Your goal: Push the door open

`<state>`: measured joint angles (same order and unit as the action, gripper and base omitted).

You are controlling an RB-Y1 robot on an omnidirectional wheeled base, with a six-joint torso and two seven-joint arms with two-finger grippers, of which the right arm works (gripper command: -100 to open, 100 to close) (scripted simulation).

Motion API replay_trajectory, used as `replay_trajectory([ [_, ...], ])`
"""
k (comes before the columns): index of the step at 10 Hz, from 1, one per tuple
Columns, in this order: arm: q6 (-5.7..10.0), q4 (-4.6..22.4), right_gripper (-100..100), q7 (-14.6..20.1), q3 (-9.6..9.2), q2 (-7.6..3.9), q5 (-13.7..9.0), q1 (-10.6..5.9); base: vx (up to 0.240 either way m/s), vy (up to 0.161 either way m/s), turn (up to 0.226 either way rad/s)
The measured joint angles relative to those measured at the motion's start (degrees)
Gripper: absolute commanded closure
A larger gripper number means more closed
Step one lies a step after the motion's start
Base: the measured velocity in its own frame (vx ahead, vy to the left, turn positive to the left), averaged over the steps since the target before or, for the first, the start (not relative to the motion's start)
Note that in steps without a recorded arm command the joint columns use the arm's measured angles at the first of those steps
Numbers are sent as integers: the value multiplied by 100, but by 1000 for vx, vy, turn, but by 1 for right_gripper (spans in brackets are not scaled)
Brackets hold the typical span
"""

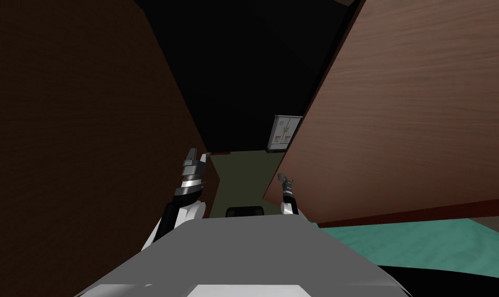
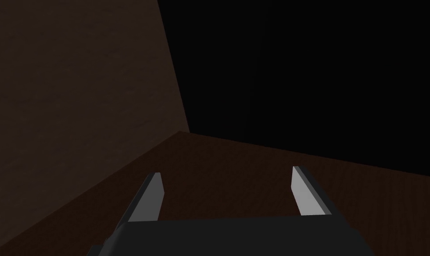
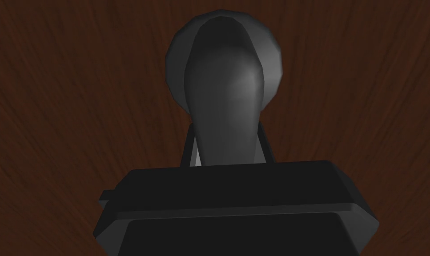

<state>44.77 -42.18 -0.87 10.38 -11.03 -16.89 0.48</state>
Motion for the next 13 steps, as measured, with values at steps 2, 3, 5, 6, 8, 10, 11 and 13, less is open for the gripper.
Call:
replay_trajectory([
  [2,19,49,100,-8,65,-24,-28,-30,95,5,-25],
  [3,51,114,100,-13,91,-22,-48,-47,185,-5,-41],
  [5,23,124,100,-65,171,5,-105,-14,192,-13,-31],
  [6,2,61,100,-76,211,3,-135,35,182,-31,-32],
  [8,6,48,100,-123,304,10,-197,31,184,-27,-24],
  [10,26,105,100,-144,396,-15,-263,22,210,-17,-41],
  [11,18,99,100,-155,452,-25,-303,37,198,-13,-42],
  [13,24,74,100,-200,566,-23,-379,84,224,-12,-61],
])
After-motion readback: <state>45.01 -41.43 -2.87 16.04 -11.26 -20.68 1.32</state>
